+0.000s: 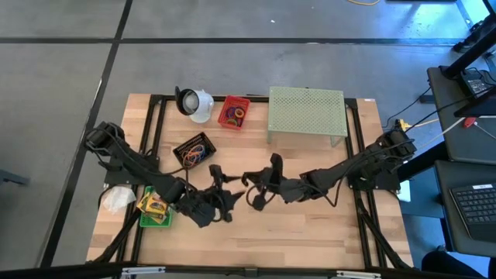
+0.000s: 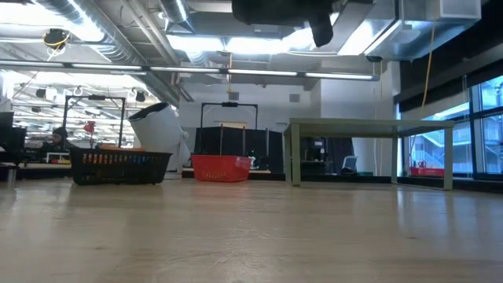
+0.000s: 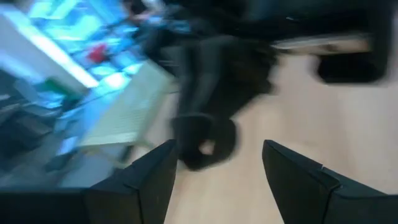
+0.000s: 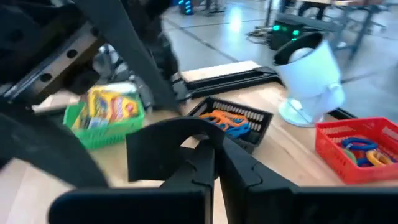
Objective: Pick & Place Office Desk Supplies
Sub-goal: Put the black rubber band into the black bin, then put the red bin on the shelf
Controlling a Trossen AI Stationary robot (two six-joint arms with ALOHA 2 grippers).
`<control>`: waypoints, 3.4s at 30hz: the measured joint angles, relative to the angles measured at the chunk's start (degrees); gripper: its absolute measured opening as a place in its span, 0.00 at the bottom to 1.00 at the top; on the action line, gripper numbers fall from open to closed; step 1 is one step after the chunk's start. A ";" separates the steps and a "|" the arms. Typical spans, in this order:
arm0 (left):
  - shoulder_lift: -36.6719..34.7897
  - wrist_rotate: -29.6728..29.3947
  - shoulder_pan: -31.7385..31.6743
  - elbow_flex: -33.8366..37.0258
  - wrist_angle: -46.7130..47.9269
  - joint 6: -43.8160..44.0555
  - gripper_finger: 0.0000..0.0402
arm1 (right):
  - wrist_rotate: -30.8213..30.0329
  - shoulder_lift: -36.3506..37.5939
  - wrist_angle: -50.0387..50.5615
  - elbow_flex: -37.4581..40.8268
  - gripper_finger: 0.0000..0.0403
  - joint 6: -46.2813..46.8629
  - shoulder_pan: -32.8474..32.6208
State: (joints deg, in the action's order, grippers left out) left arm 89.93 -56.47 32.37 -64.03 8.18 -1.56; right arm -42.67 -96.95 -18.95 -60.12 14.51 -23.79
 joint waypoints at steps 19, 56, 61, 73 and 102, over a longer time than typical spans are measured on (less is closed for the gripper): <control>0.00 -10.03 -3.12 0.00 -5.12 0.94 0.24 | -2.98 0.00 -5.06 0.00 0.02 4.36 1.35; -9.65 20.68 -28.13 10.20 55.52 44.46 0.01 | 5.80 11.04 17.30 0.02 0.67 6.11 2.36; -10.41 28.79 -33.32 13.71 50.89 36.48 0.01 | 8.02 11.04 17.50 0.02 0.65 6.21 2.36; -11.45 34.30 -36.60 13.68 49.43 28.90 0.17 | 8.21 11.02 19.49 0.02 0.65 6.72 2.43; -8.22 30.89 -41.96 8.63 16.88 -9.17 0.42 | 9.08 10.99 24.03 0.02 0.65 6.03 2.43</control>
State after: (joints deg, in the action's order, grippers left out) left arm 81.71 -25.57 -9.59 -55.40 25.06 -10.73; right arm -33.58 -85.95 5.07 -60.10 20.53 -21.37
